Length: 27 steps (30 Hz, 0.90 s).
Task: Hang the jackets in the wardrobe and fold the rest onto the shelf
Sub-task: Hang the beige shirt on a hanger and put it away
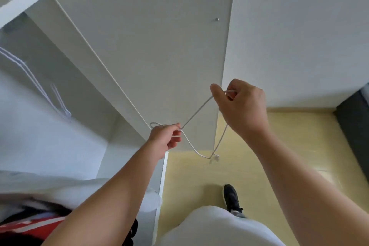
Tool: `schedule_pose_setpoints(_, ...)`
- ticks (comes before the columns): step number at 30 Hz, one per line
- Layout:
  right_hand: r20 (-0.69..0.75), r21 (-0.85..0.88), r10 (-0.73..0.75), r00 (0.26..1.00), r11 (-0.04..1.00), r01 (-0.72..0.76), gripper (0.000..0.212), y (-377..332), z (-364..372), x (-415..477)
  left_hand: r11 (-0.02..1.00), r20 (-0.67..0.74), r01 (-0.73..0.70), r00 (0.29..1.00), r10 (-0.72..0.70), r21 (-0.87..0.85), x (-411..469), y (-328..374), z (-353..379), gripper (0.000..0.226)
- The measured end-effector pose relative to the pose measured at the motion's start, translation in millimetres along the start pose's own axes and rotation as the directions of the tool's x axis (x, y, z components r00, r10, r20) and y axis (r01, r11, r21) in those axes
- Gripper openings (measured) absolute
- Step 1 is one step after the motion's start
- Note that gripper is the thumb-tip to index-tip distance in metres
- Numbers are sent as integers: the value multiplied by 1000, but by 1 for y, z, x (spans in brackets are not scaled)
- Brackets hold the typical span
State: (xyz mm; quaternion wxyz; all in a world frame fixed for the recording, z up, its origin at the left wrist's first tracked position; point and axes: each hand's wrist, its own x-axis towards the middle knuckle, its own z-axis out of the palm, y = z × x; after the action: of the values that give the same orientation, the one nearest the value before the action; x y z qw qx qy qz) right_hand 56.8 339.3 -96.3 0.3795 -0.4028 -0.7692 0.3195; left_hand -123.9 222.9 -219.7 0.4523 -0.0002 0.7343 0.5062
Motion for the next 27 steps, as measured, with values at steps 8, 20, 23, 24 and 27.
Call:
schedule_pose_setpoints(8,-332,5,360,872,925,-380,44,70,-96,-34,934,268,-252,946,183,252,-13,6,85,31)
schedule_pose_setpoints(20,-512,-316,361,779,764,-562,36,159,-218,-32,720,506,-573,787,353,390,-48,63,247,30)
schedule_pose_setpoints(23,-506,-414,366,781,692,-592,39,184,-247,-27,662,588,-641,726,357,389,-55,73,302,29)
schedule_pose_setpoints(24,-511,-421,375,774,676,-605,40,193,-258,-26,643,606,-663,706,366,384,-57,75,322,29)
schedule_pose_setpoints(27,-541,-415,398,741,639,-647,42,222,-293,-23,603,638,-714,657,402,356,-64,82,382,29)
